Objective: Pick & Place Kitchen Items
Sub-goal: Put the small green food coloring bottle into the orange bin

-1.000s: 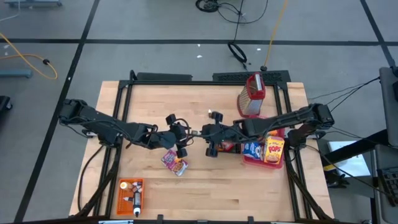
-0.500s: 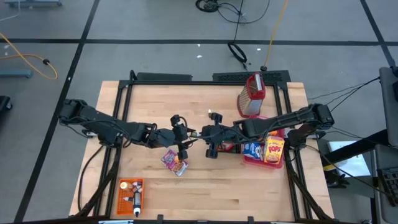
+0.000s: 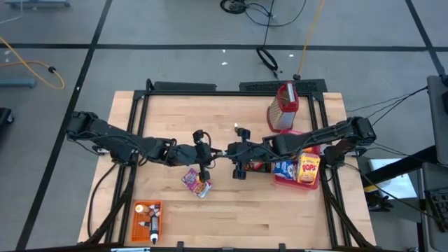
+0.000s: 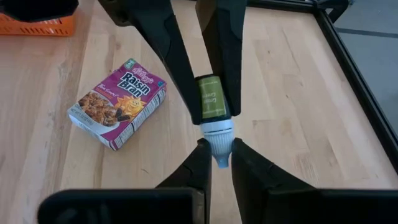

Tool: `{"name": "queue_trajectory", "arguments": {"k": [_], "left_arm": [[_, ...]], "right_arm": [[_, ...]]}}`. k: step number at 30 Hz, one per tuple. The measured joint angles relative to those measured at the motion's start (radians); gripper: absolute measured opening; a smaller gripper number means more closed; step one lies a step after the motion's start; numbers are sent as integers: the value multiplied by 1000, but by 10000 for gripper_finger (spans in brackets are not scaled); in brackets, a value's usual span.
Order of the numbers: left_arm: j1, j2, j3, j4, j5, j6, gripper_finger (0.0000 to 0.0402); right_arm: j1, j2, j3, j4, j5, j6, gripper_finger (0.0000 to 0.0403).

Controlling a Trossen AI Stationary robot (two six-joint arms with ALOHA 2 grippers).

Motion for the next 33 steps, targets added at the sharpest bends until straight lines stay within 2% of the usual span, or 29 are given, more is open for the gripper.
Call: {"name": "queue_trajectory", "arguments": {"k": [13, 20, 33], "left_arm": [[-8, 0, 2, -91, -7, -59, 39], [-50, -2, 0, -250, 20, -156, 39], [-215, 1, 0, -614, 387, -580, 41]], "right_arm": [[-2, 2, 0, -6, 9, 3, 65], [-3, 0, 2, -31, 17, 1, 67], [-30, 0, 2, -72, 12, -3, 68]]}}
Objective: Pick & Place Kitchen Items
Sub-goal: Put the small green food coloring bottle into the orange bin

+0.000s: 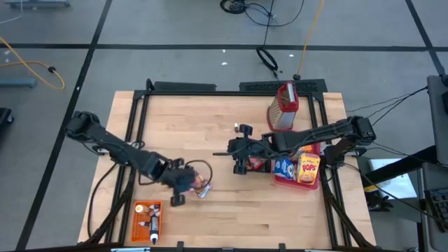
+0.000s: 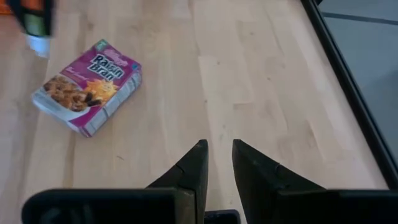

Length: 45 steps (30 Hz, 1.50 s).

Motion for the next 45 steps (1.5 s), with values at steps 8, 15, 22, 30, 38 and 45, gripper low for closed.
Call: {"name": "queue_trajectory", "arguments": {"k": [8, 15, 22, 30, 38, 45], "left_arm": [[-134, 0, 0, -55, 241, -274, 41], [-230, 0, 0, -78, 372, -514, 41], [-279, -1, 0, -109, 470, -696, 42], [-293, -1, 0, -203, 473, -783, 42], [-292, -1, 0, -194, 460, -739, 45], [-292, -1, 0, -195, 445, -735, 105]], "right_arm": [[-16, 0, 0, 1, 0, -24, 68], [-23, 0, 0, 6, 0, -34, 68], [-24, 0, 0, 14, -1, -49, 68], [-24, 0, 0, 13, -1, -49, 68], [-24, 0, 0, 13, -2, -53, 68], [-24, 0, 0, 13, -2, -60, 68]]}}
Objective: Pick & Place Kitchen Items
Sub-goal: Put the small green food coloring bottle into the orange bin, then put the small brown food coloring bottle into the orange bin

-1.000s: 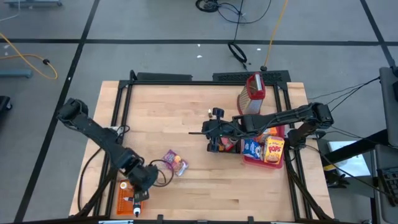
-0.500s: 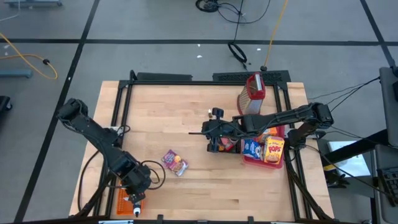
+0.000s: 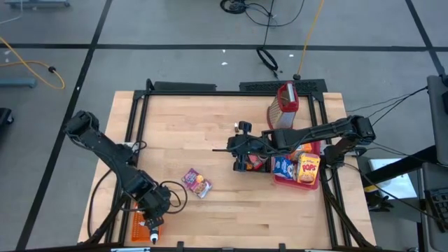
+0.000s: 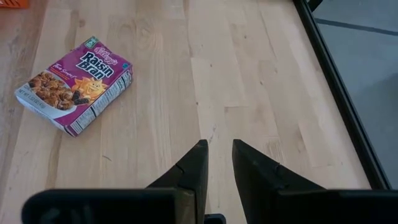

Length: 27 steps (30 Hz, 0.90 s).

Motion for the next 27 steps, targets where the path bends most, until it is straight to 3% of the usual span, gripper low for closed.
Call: {"name": "queue_trajectory", "arguments": {"k": [6, 13, 21, 27], "left_arm": [[0, 0, 0, 0, 0, -1, 151], [8, 0, 0, 0, -29, 16, 169], [66, 0, 0, 1, -184, 177, 170], [149, 0, 0, 3, -378, 380, 170]], "right_arm": [[0, 0, 0, 0, 0, 0, 68], [-1, 0, 0, 0, 0, -7, 68], [-25, 0, 0, 0, 0, 9, 68], [-79, 0, 0, -13, -1, 98, 68]]}}
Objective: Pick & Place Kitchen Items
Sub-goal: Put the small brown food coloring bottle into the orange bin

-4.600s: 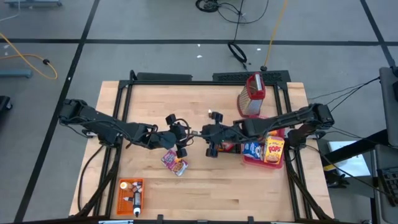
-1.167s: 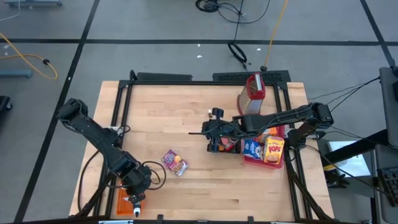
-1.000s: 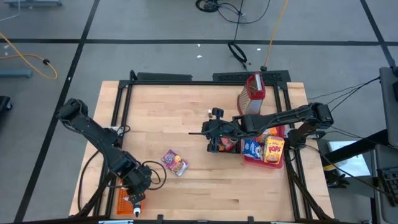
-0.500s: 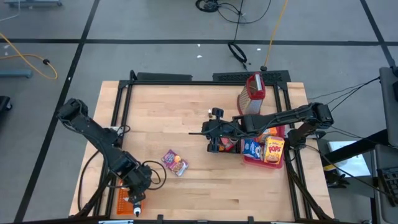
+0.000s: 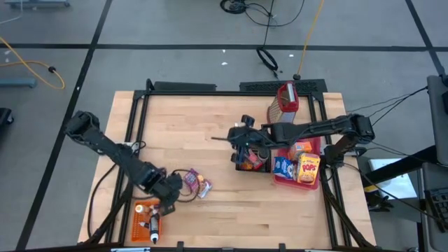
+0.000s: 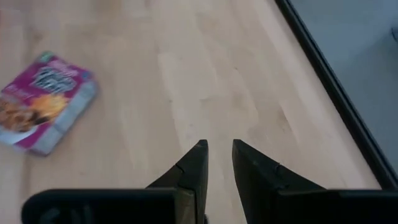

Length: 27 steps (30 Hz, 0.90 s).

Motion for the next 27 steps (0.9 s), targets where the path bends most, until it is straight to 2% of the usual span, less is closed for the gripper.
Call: {"name": "queue_trajectory", "arguments": {"k": [6, 12, 20, 27], "left_arm": [[98, 0, 0, 5, -184, 169, 170], [171, 0, 0, 71, -279, 308, 170], [231, 0, 0, 203, -323, 475, 170], [258, 0, 0, 289, -324, 550, 170]], "right_arm": [[-111, 30, -1, -32, 1, 109, 70], [-246, 52, -2, -88, -1, 249, 88], [-337, 138, 3, -39, -130, 326, 130], [-352, 216, 0, -9, -135, 346, 148]]}}
